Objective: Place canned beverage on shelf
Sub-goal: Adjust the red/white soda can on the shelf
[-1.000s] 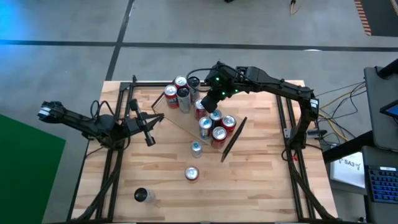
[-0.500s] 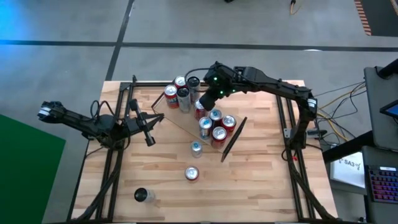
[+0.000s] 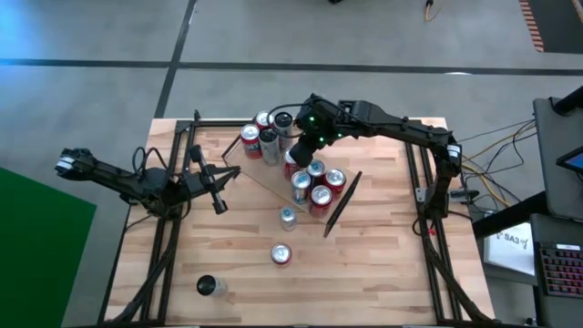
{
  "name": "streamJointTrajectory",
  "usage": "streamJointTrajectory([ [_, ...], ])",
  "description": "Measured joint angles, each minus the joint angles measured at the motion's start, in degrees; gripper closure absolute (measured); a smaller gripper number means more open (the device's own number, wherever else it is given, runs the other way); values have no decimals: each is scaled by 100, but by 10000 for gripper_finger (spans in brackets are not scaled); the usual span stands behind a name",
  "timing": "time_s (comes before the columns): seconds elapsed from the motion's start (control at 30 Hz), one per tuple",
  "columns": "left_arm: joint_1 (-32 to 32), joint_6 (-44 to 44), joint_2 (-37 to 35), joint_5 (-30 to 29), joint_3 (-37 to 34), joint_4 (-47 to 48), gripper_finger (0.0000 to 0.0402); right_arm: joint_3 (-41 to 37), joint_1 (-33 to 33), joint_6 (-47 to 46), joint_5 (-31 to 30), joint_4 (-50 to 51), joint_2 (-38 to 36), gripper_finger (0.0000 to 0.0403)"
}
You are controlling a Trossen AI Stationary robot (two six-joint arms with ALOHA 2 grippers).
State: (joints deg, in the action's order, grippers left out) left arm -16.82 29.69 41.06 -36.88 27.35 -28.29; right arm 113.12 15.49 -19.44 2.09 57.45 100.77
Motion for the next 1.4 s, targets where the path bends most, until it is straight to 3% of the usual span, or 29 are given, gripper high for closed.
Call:
streamJointTrajectory([
  [0.4, 0, 0, 0, 0, 0, 2, 402, 0, -24, 65, 594, -337, 0, 394],
  [1.4, 0, 0, 2, 0, 0, 2, 402, 0, -24, -106, 238, -201, -17, 394],
])
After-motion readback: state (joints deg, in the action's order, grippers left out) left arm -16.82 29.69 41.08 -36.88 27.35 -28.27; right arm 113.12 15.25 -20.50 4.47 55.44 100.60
